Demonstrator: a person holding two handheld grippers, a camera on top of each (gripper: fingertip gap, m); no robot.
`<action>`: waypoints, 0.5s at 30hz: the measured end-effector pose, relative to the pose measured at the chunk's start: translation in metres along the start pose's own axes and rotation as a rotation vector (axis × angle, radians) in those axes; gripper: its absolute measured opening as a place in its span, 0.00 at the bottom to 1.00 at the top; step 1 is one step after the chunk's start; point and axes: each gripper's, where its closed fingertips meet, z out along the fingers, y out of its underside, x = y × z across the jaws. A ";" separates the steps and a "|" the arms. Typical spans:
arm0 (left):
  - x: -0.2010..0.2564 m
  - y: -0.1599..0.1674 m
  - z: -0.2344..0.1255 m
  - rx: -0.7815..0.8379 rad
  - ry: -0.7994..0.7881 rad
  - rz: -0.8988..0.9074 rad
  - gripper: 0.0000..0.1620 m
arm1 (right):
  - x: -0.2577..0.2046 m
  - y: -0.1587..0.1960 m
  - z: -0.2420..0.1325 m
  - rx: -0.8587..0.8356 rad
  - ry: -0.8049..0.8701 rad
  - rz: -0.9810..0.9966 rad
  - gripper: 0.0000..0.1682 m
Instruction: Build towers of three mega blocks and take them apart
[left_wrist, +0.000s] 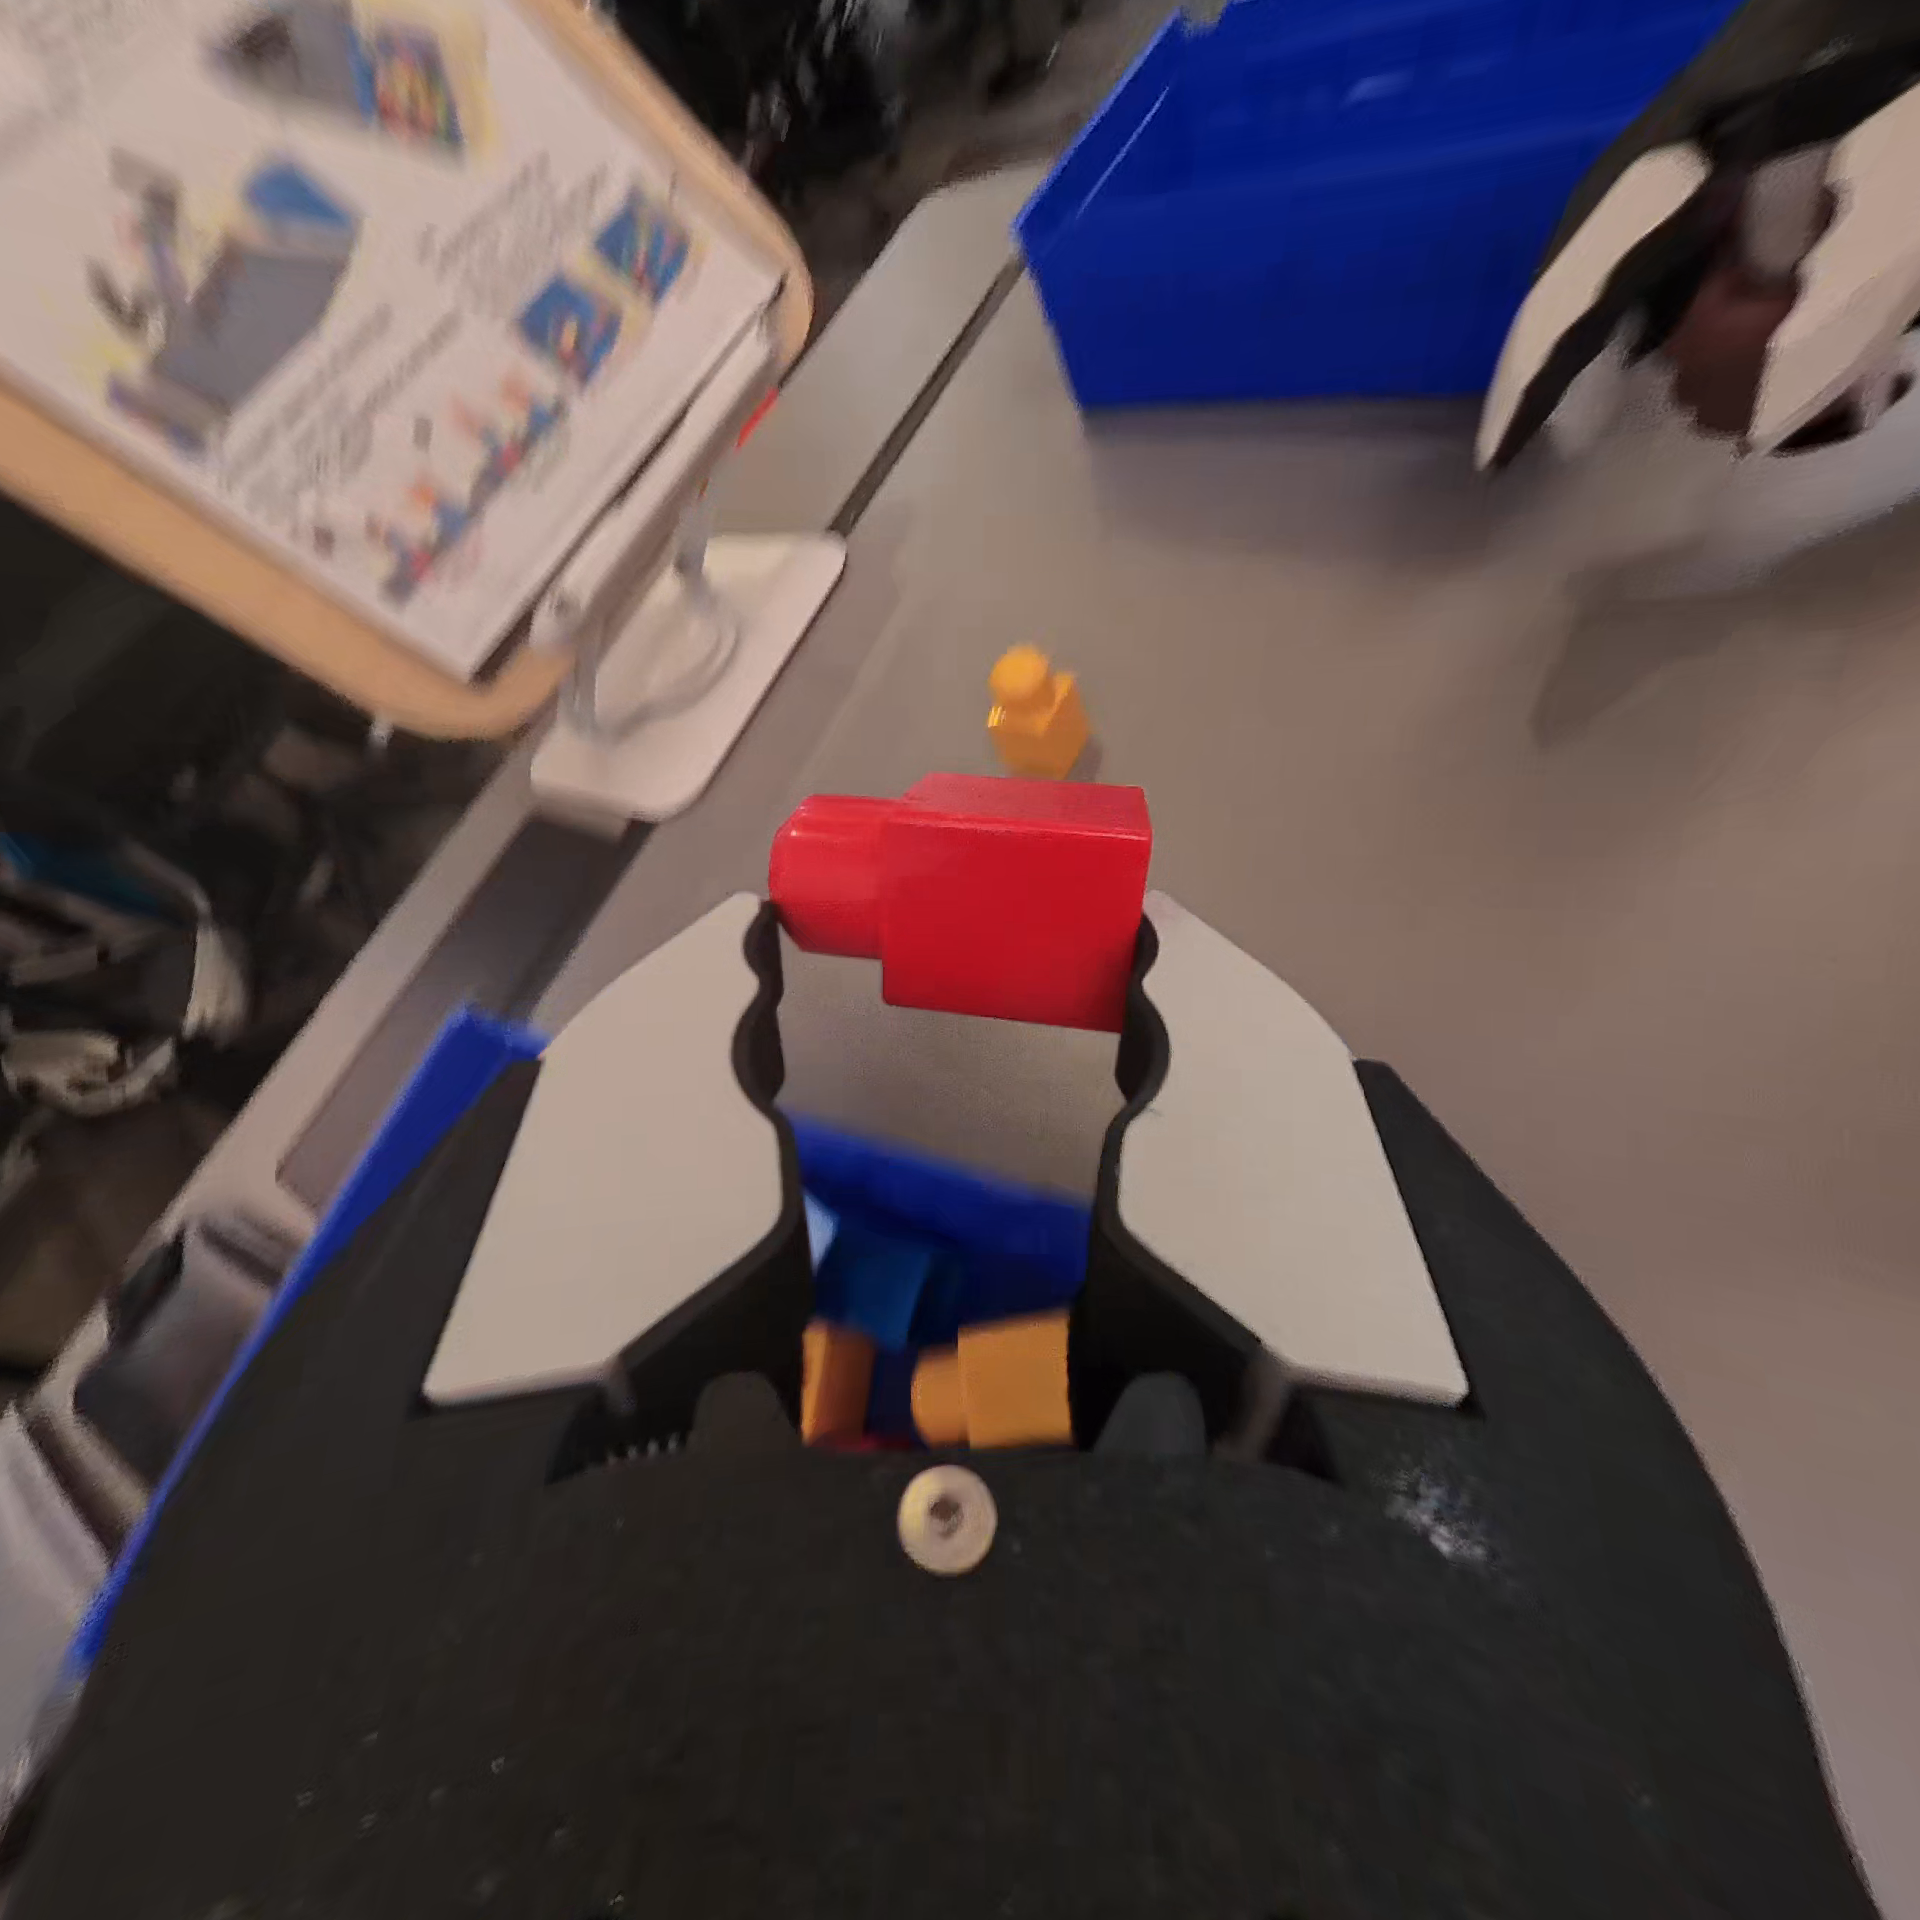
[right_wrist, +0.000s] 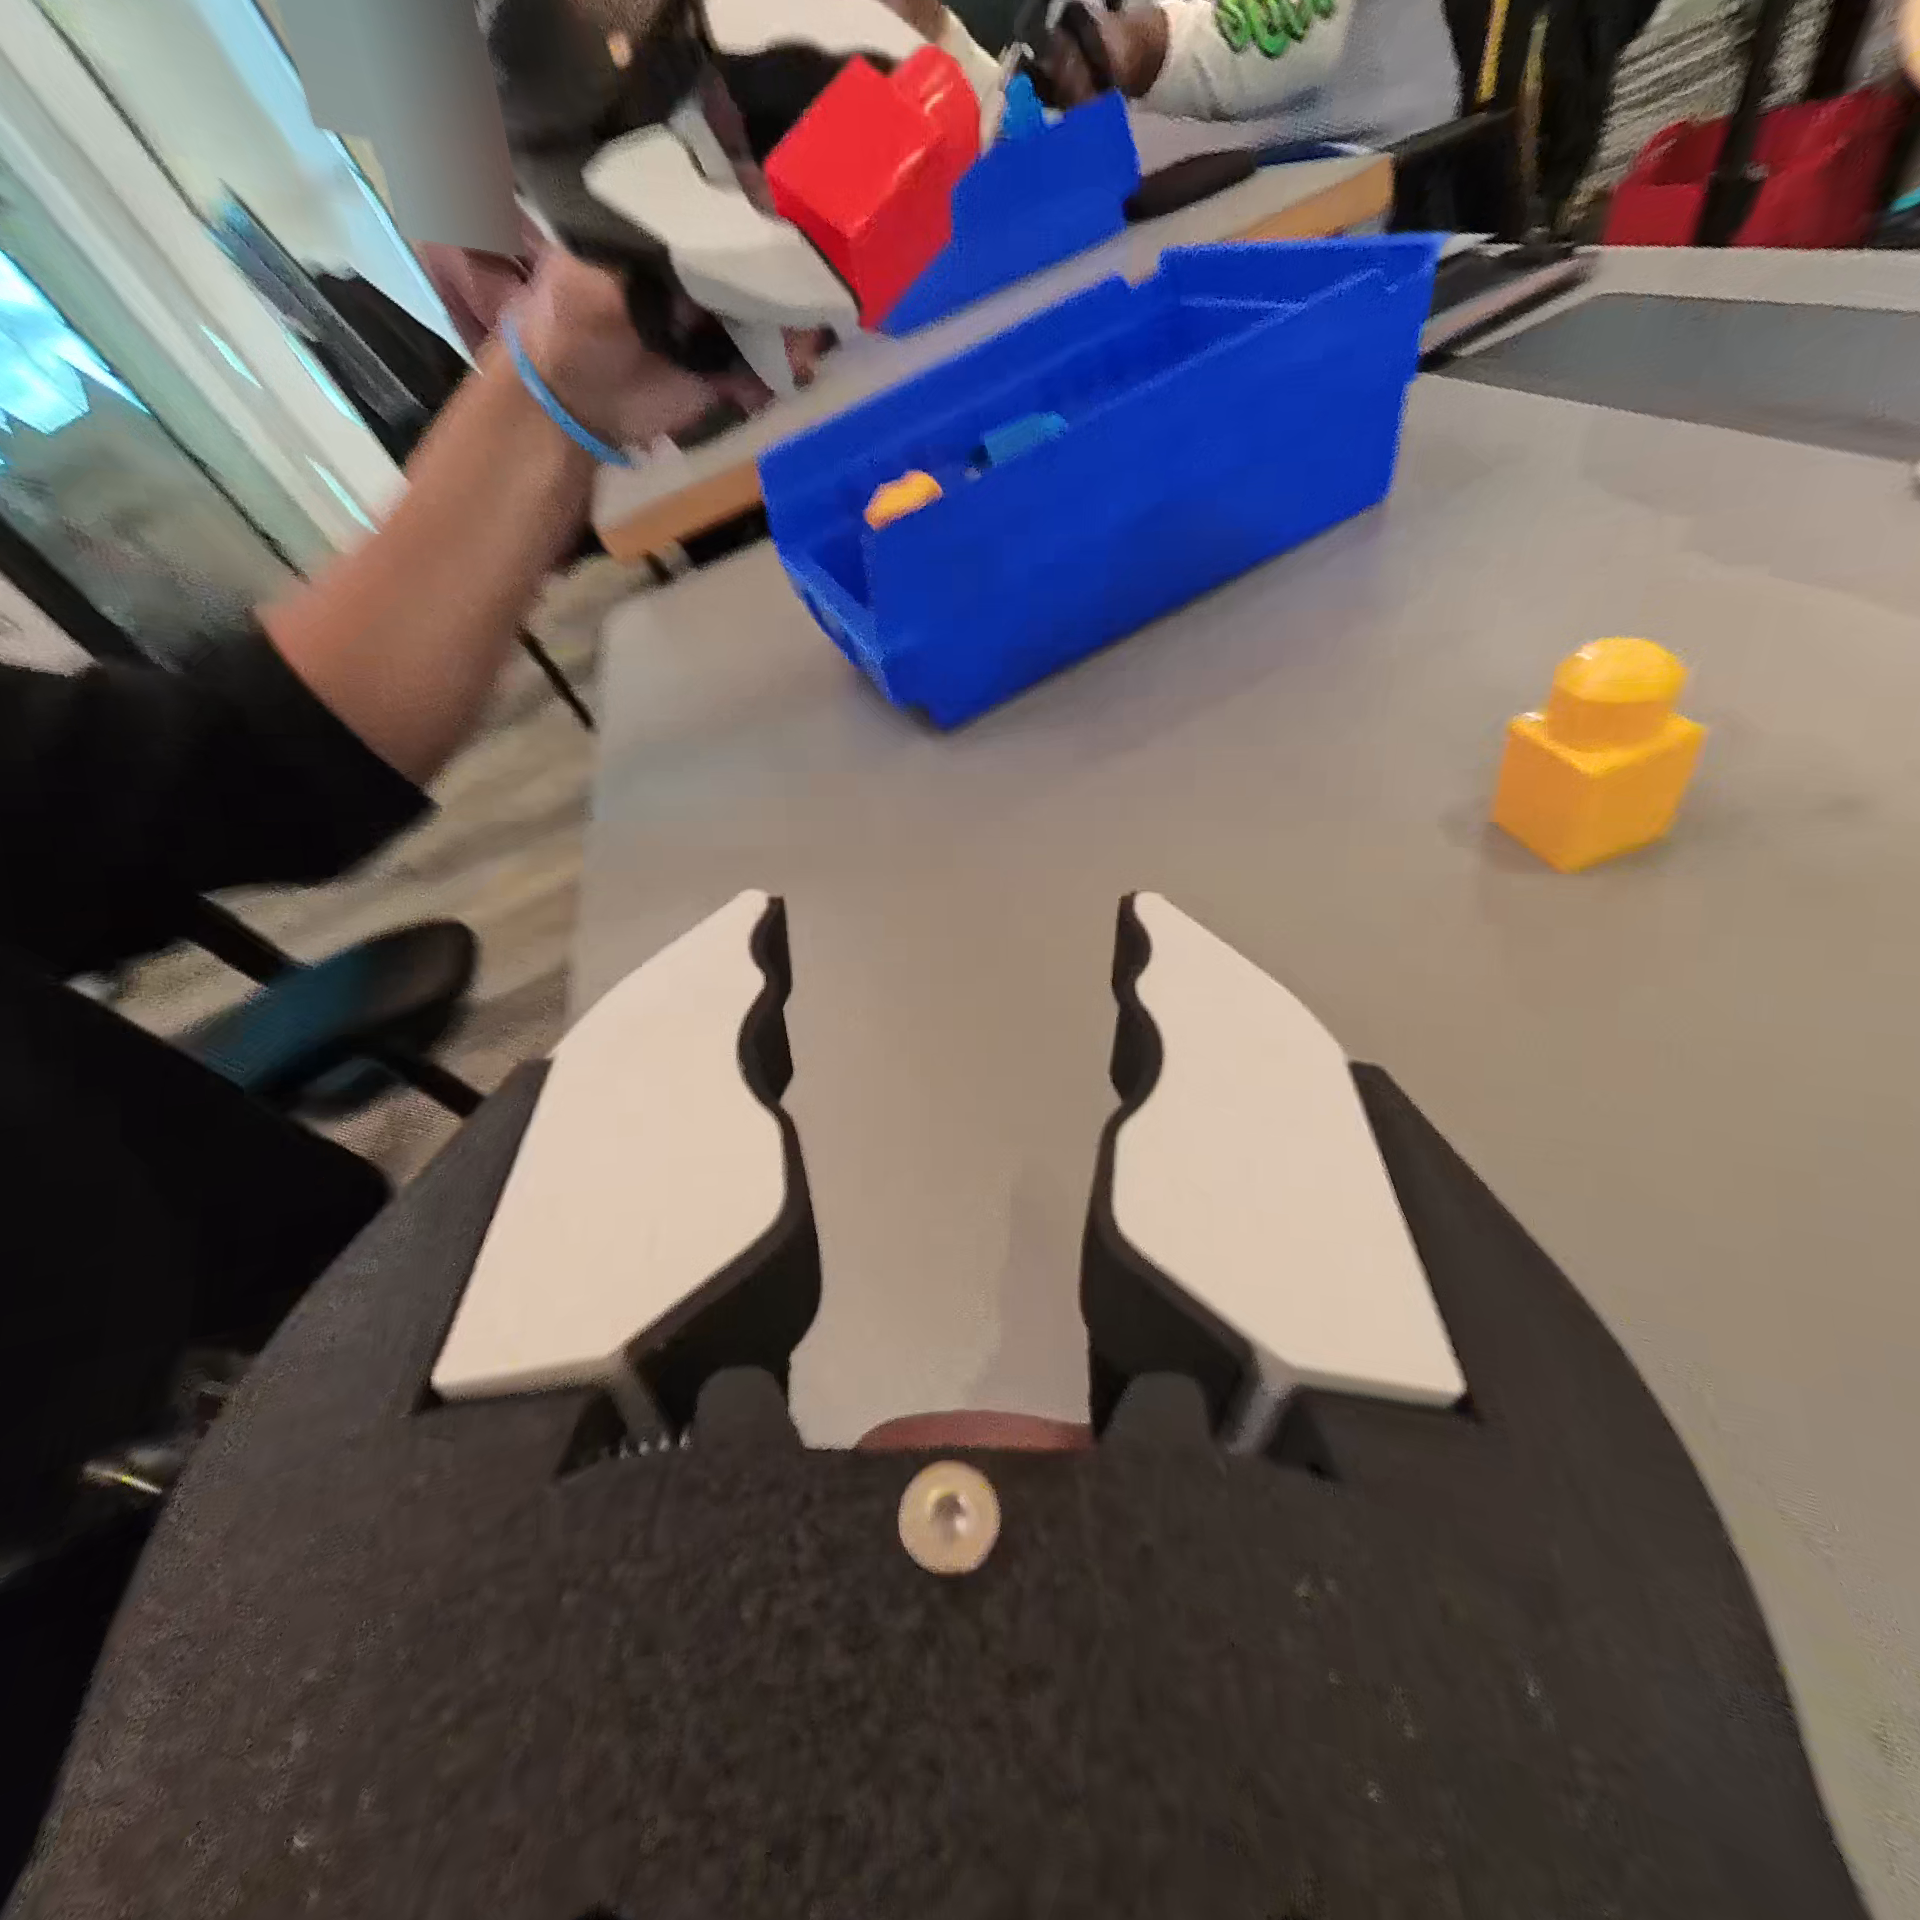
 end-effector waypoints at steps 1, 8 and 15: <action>0.006 -0.015 0.009 0.047 0.010 0.035 0.38 | -0.002 -0.009 0.004 0.021 -0.048 0.050 0.36; 0.051 -0.090 0.079 0.281 0.084 0.298 0.38 | -0.001 -0.089 0.034 0.196 -0.463 0.497 0.46; 0.064 -0.110 0.111 0.341 0.108 0.363 0.38 | 0.014 -0.119 0.037 0.297 -0.693 0.654 0.25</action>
